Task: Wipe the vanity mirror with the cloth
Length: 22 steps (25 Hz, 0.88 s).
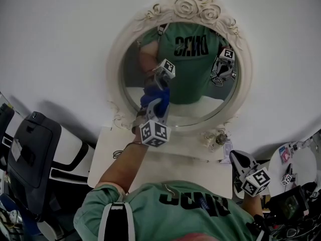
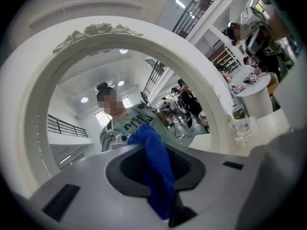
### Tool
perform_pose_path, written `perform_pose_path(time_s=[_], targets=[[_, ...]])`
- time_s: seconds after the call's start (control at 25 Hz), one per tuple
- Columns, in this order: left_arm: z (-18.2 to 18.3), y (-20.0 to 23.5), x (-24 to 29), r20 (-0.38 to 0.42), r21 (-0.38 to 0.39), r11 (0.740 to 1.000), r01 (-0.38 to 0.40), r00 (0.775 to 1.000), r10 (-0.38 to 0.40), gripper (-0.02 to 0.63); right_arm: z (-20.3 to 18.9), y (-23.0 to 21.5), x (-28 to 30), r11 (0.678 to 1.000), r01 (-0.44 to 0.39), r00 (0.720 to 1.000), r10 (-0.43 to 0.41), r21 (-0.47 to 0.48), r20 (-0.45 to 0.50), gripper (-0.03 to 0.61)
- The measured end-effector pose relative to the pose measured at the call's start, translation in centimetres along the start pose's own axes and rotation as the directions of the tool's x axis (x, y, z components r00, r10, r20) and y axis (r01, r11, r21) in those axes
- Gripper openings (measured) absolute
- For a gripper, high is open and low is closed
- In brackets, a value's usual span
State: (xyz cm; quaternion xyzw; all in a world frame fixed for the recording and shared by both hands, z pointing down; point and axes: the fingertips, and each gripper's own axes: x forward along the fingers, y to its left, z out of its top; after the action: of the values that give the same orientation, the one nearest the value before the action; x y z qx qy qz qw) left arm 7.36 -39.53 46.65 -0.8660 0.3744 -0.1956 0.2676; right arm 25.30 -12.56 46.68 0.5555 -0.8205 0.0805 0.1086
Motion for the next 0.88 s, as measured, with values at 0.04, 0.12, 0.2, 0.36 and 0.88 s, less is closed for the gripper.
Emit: perform_pose_path(time_s=[0.04, 0.12, 0.2, 0.36, 0.88], targets=[[0.7, -0.8, 0.4, 0.009, 0.006, 1.000, 0.016, 1.000, -0.016, 0.091, -0.2, -0.3, -0.3, 1.000, 0.005, 1.000, -0.005, 0.007, 0.002, 0.012], [2.3, -2.6, 1.2, 0.029, 0.025, 0.998, 0.054, 0.998, -0.054, 0.091, -0.6, -0.7, -0.8, 1.000, 0.018, 1.000, -0.018, 0.018, 0.007, 0.012], [4.1, -4.8, 2.3, 0.051, 0.054, 0.994, 0.100, 0.993, -0.102, 0.091, -1.1, -1.1, -1.4, 0.999, 0.035, 0.999, -0.036, 0.032, 0.017, 0.012], [7.8, -9.9, 4.3, 0.089, 0.123, 0.974, 0.188, 0.976, -0.199, 0.090, -2.5, -2.3, -3.1, 0.995, 0.074, 0.996, -0.077, 0.074, 0.039, 0.012], [13.1, -20.4, 8.2, 0.115, 0.275, 0.904, 0.328, 0.922, -0.370, 0.084, -5.9, -4.9, -8.0, 0.969, 0.169, 0.981, -0.183, 0.182, 0.063, 0.012]])
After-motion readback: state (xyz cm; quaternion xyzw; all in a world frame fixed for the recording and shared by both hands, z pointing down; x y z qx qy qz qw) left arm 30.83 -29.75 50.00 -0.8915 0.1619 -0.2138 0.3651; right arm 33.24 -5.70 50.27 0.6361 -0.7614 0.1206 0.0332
